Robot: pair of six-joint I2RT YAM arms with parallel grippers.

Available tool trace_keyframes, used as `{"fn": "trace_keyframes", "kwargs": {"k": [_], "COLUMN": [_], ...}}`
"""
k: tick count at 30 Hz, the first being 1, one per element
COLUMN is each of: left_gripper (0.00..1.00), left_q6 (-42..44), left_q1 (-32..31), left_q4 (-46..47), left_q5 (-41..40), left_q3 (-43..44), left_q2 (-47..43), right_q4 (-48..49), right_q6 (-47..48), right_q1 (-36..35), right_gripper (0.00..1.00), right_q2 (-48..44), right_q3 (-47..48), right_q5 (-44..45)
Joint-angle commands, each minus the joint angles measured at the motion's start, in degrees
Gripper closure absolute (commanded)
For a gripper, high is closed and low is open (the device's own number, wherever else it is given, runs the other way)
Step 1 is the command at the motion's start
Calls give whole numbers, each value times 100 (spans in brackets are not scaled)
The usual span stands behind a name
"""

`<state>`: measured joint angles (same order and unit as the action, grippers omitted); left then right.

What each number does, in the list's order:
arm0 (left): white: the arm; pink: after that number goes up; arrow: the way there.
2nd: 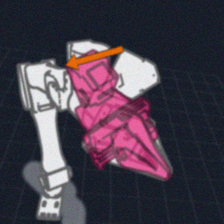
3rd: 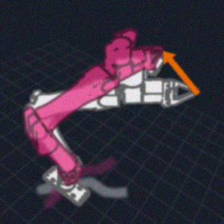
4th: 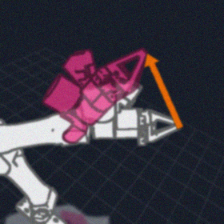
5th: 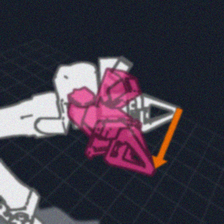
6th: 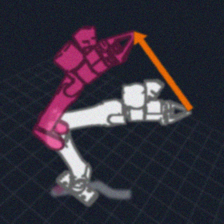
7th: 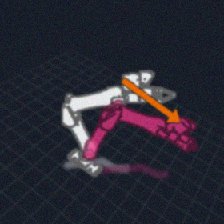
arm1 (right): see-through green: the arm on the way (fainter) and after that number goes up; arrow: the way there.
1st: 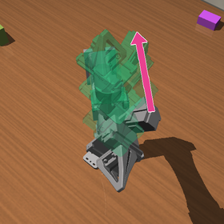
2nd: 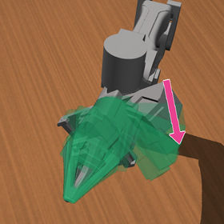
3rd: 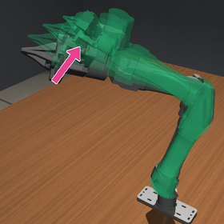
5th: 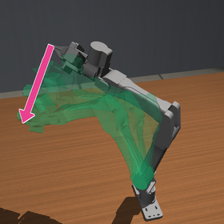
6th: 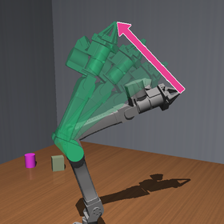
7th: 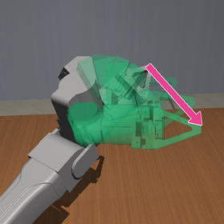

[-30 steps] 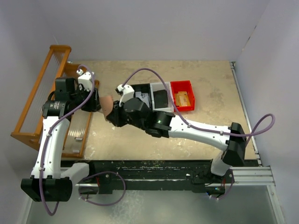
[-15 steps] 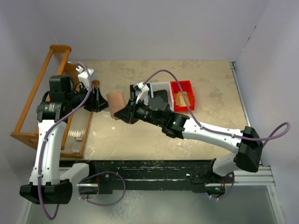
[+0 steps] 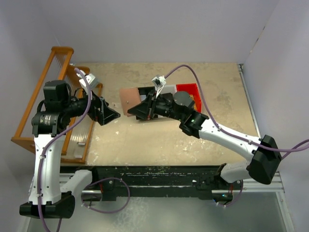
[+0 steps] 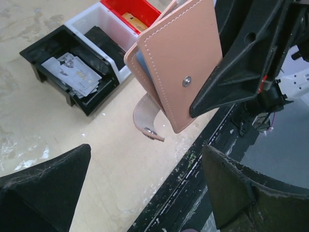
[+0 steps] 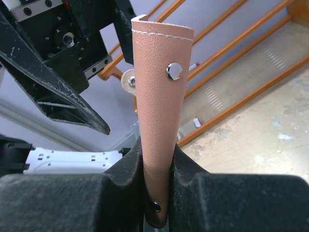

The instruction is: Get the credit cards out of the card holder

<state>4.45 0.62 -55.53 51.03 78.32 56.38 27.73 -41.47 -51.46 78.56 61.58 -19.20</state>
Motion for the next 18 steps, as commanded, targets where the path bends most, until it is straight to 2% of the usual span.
{"fn": "trace_keyframes", "kwargs": {"k": [1, 6, 8, 11, 14, 16, 18], "left_gripper": [1, 3, 11, 30, 48, 55, 56], "left_q6": [-271, -1588, -1591, -1327, -1134, -1046, -956], "left_q1": [8, 6, 7, 8, 9, 7, 8], "left_q4": [432, 1677, 1764, 1392, 1111, 1021, 988], "left_q5": [586, 1493, 1152, 562, 608, 724, 769], "left_q3": [-240, -766, -705, -498, -400, -418, -472], "left_q2": [-179, -512, -566, -421, -287, -296, -347], "right_q4": [604, 666, 675, 742, 788, 808, 857], "right_q6": [63, -26, -25, -35, -78, -105, -138], "right_q1": [-4, -4, 0, -4, -4, -4, -3], "right_gripper": [100, 100, 100, 100, 100, 100, 100], "right_q2": [-149, 31, 25, -76, -147, -172, -156], "right_q3": [92, 183, 184, 108, 62, 48, 59], "right_q5": [-648, -825, -846, -855, -828, -784, -820]}}
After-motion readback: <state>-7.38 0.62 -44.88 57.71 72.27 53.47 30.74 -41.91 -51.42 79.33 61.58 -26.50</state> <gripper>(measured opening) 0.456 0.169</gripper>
